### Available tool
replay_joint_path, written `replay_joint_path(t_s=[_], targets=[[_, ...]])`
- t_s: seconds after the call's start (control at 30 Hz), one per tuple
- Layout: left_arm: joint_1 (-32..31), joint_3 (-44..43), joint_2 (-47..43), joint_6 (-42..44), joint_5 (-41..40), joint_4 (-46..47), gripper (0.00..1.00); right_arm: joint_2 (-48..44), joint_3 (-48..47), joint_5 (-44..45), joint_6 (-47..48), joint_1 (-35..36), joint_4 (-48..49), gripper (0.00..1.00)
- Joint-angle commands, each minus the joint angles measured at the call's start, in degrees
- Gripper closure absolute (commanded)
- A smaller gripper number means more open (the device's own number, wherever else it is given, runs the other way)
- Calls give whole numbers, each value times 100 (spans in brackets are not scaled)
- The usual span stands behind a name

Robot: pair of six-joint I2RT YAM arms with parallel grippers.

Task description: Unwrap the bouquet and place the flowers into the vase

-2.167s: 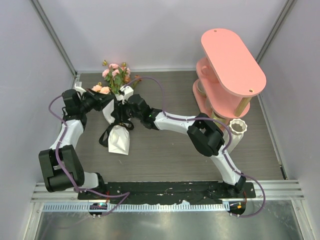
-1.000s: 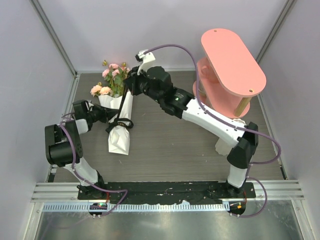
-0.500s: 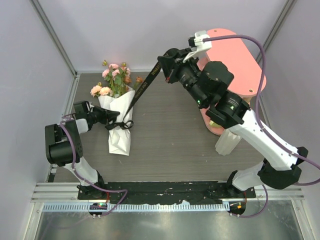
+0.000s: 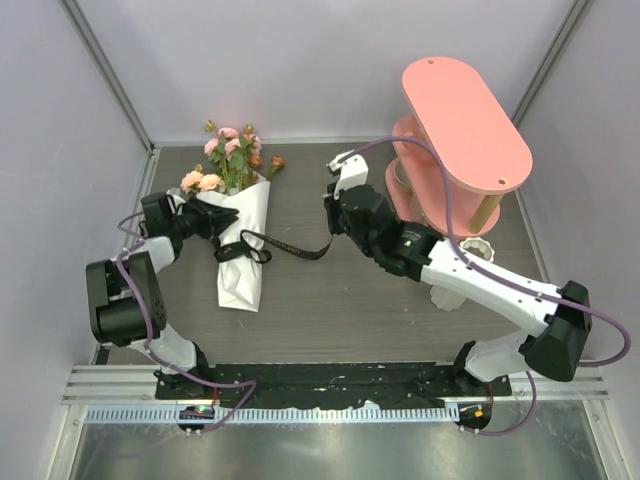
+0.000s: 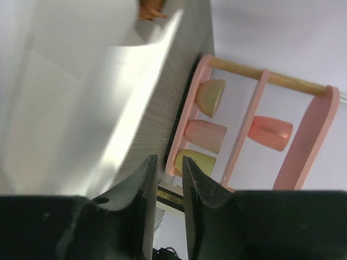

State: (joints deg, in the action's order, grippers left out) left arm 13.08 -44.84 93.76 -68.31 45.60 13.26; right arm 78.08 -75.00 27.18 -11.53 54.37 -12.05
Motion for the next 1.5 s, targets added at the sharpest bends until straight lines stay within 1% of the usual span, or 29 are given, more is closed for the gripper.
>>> replay_joint_path(t_s=[0.0,0.07,0.1,0.13,0.2,0.23,0.27,0.3,0.33,0.37,0.4,0.43,0.47,0.5,0.53,0.57,0.6,0.63,0.7,0.73,0.83,0.87,0.93,1.23,1.4,1.47], targets=[[-165,-384,-874,440,186,93,65,154,511,419,-420,12,-139,99],[-305,-630,-1112,931,-86,-575,62,347,618,586,-455,21,-349,99],[-358,-988,-1227,1508,-235,-1492,61,444,644,700,-464,12,-455,99],[-394,-1183,-1472,1740,-584,-1962,60,610,636,823,-456,12,-569,99],[-429,-1500,-1736,2092,-885,-2902,60,804,601,1226,-377,12,-877,97],[-412,-1554,-2042,2172,-1191,-3177,60,892,575,1307,-307,12,-930,95],[-412,-1606,-2176,2260,-1777,-3441,60,1102,548,1351,-263,12,-1009,93],[-394,-1616,-2334,2339,-2079,-3713,60,1199,435,1317,-158,21,-1027,84],[-403,-1581,-2457,2523,-2299,-3734,59,1314,347,1212,-113,38,-1036,77],[-394,-1520,-2641,2612,-2632,-3690,53,1497,242,1089,-60,65,-1001,69],[-403,-1388,-2704,2682,-2740,-3664,48,1612,-12,714,1,100,-957,57],[-385,-1326,-2722,2857,-2793,-3646,47,1692,-145,545,106,144,-896,52],[-368,-1221,-2696,2928,-2655,-3611,47,1893,-294,378,133,275,-765,47],[-342,-1168,-2670,2973,-2505,-3585,46,1982,-557,176,125,319,-676,36],[-211,-1098,-2617,2903,-2234,-3524,47,2070,-664,-331,81,346,-571,32],[-149,-967,-2521,2816,-1753,-3305,47,2271,-743,-649,28,355,-274,29],[-104,-896,-2459,2736,-1513,-3164,47,2377,-857,-913,-50,346,-88,23],[-8,-843,-2406,2657,-1319,-3023,47,2517,-928,-1351,-147,346,61,22],[63,-755,-2292,2490,-924,-2733,49,2929,-1182,-1688,-253,329,361,21],[80,-728,-2265,2455,-887,-2671,49,3045,-1244,-2003,-297,320,440,22],[89,-596,-2256,2367,-755,-2521,49,3388,-1368,-2391,-464,259,739,30],[89,-518,-2256,2306,-737,-2417,50,3450,-1351,-2784,-560,232,914,35],[89,-482,-2265,2252,-676,-2337,50,3564,-1298,-3112,-561,188,1090,37],[98,-412,-2256,2112,-482,-2108,51,3881,-1333,-3131,-297,-49,1030,43],[89,-403,-2256,2094,-447,-2081,51,4162,-1631,-3289,-86,-111,810,43],[98,-403,-2248,2085,-430,-2055,51,4223,-1771,-3307,-25,-111,714,45]])
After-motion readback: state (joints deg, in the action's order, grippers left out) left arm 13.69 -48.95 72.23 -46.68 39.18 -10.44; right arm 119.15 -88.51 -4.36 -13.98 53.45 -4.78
